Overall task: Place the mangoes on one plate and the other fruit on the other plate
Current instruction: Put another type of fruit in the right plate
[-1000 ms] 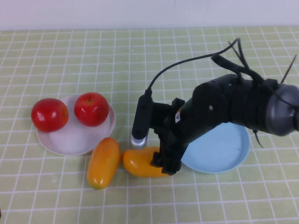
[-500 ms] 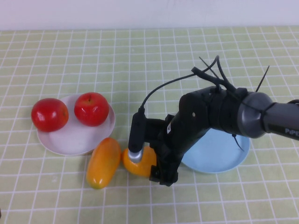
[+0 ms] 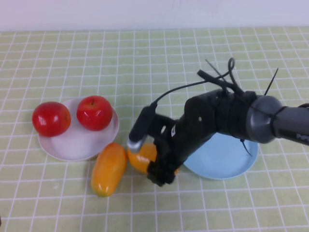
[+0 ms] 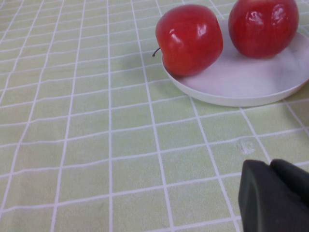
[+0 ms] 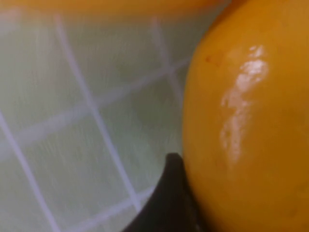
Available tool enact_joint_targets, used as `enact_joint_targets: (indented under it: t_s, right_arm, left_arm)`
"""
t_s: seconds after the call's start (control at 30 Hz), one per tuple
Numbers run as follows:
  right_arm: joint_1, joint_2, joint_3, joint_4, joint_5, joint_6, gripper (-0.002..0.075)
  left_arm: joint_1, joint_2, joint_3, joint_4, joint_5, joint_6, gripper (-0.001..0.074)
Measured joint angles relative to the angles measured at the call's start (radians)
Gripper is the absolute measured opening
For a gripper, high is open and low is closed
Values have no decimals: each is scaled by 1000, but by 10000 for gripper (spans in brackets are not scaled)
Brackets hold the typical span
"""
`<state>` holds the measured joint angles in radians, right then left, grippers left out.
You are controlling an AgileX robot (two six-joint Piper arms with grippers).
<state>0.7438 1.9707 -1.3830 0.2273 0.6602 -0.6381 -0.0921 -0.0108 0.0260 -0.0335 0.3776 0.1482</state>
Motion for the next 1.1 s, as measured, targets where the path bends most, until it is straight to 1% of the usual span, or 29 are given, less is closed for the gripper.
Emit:
enact_joint_targets:
  t_s: [0.07, 0.13, 0.23, 0.3, 0.4, 0.5, 0.67, 0.97, 1.1]
  right_arm:
    - [4, -38, 0, -21, -11, 121, 554]
    - [8, -88, 0, -64, -20, 293, 554]
    - [1, -164, -2, -149, -16, 627, 554]
    - [-23, -197, -2, -202, 18, 806, 554]
    - [-65, -210, 14, -260, 60, 944, 554]
    - [-102, -210, 64, -277, 64, 984, 554]
    - [-138, -183, 111, -286, 32, 999, 554]
    - [-140, -115, 111, -286, 38, 999, 558]
    - [-140, -112, 111, -287, 52, 999, 645]
  left_arm:
    - [0, 0, 0, 0, 0, 0, 0]
    - [0, 0, 0, 0, 0, 0, 0]
    - [0, 0, 0, 0, 0, 0, 0]
    - [0, 0, 0, 0, 0, 2, 0]
    - [0, 0, 0, 0, 0, 2, 0]
    - [0, 0, 0, 0, 0, 4, 0]
    - [0, 0, 0, 0, 0, 4, 0]
    - [0, 0, 0, 0, 0, 4, 0]
    - [0, 0, 0, 0, 0, 4, 0]
